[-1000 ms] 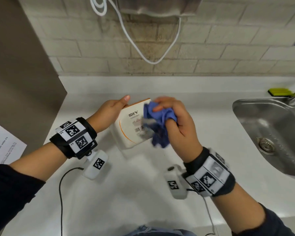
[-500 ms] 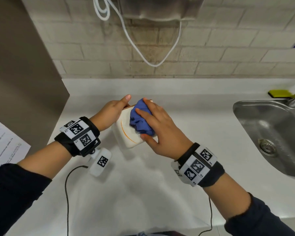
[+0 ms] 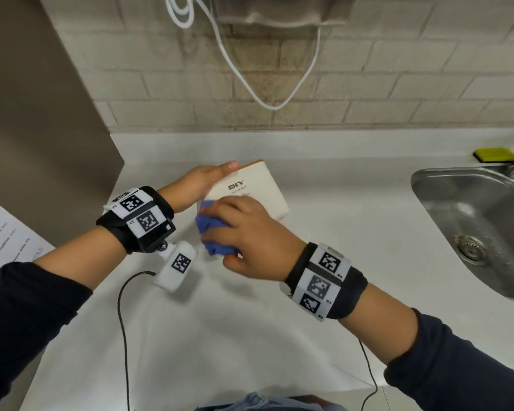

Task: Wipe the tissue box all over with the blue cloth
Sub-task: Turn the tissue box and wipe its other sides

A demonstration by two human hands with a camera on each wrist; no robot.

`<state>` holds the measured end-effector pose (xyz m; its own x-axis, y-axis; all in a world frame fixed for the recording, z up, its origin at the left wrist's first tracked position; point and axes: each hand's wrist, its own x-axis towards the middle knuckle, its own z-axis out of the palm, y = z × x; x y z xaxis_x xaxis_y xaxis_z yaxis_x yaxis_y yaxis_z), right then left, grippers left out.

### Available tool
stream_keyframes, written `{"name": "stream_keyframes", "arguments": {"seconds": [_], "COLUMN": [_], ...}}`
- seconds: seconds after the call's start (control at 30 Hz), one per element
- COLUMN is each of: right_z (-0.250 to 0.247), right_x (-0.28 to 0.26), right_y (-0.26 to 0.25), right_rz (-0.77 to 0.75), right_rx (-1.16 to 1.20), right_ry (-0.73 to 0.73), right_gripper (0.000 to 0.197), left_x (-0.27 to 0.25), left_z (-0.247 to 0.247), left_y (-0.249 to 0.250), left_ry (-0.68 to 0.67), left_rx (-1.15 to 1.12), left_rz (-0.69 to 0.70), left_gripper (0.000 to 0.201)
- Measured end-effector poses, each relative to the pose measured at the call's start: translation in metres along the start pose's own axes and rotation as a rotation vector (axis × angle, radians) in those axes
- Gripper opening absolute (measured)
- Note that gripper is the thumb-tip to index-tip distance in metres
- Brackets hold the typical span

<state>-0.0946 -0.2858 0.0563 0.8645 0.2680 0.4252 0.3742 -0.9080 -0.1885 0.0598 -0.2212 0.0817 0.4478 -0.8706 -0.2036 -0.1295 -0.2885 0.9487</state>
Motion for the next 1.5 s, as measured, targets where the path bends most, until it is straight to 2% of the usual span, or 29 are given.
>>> {"name": "stream_keyframes", "arguments": {"seconds": [0.07, 0.13, 0.2, 0.3, 0.5, 0.63, 0.7, 0.77, 0.83, 0.93, 0.97, 1.07, 1.17, 1.23, 1.33, 1.5], "right_z": [0.004, 0.004, 0.001, -0.004, -0.020, -0.015, -0.009, -0.001, 0.002, 0.000, -0.002, -0.006, -0.002, 0.001, 0.000, -0.011], "right_x": [-0.005, -0.015, -0.025, -0.036, -0.046, -0.021, -0.002, 0.008, 0.011, 0.009, 0.008, 0.004, -0.004, -0.009, -0.019, -0.034], "right_y": [-0.001, 0.002, 0.008, 0.015, 0.037, 0.030, 0.016, 0.000, -0.010, -0.007, -0.003, 0.002, -0.003, -0.005, 0.001, 0.010], "right_rz": [-0.082, -0.105, -0.110, -0.081, 0.219, 0.511, 0.569, 0.514, 0.434, 0.364, 0.344, 0.224, 0.048, -0.020, -0.104, -0.193], "right_rx": [-0.059, -0.070, -0.041, 0.022, 0.129, 0.217, 0.156, 0.106, 0.103, 0.082, 0.083, 0.106, 0.104, 0.104, 0.079, -0.046], "right_ry": [-0.044, -0.028, -0.002, 0.029, 0.208, 0.464, 0.470, 0.370, 0.279, 0.225, 0.212, 0.138, 0.080, 0.053, 0.016, -0.048], "right_gripper": [0.024, 0.011, 0.009, 0.016, 0.025, 0.030, 0.036, 0.043, 0.045, 0.046, 0.046, 0.038, 0.026, 0.023, 0.021, 0.013], "left_x": [0.003, 0.005, 0.004, 0.002, 0.006, 0.006, 0.007, 0.006, 0.006, 0.003, 0.004, 0.009, 0.010, 0.009, 0.006, 0.000], "left_z": [-0.002, -0.004, -0.005, -0.002, -0.004, 0.002, 0.005, 0.003, -0.001, -0.004, -0.004, -0.007, -0.007, -0.005, 0.000, 0.005], "left_y": [-0.003, -0.006, -0.006, -0.005, -0.006, -0.011, -0.013, -0.012, -0.010, -0.007, -0.006, -0.008, -0.008, -0.007, -0.006, -0.006], "left_ry": [0.020, 0.039, 0.039, 0.032, 0.042, 0.021, 0.032, 0.037, 0.003, -0.038, -0.038, -0.058, -0.063, -0.072, -0.060, -0.032], "left_rx": [0.039, 0.063, 0.054, 0.056, 0.042, 0.039, 0.043, -0.008, -0.065, -0.072, -0.060, -0.014, -0.004, 0.003, 0.009, 0.034], "left_rz": [0.009, 0.014, 0.013, 0.028, 0.047, 0.070, 0.084, 0.065, 0.032, 0.022, 0.030, 0.035, 0.023, 0.026, 0.032, 0.048], "left_gripper": [0.057, 0.060, 0.063, 0.054, 0.053, 0.055, 0.050, 0.037, 0.042, 0.049, 0.053, 0.084, 0.098, 0.093, 0.072, 0.075]}}
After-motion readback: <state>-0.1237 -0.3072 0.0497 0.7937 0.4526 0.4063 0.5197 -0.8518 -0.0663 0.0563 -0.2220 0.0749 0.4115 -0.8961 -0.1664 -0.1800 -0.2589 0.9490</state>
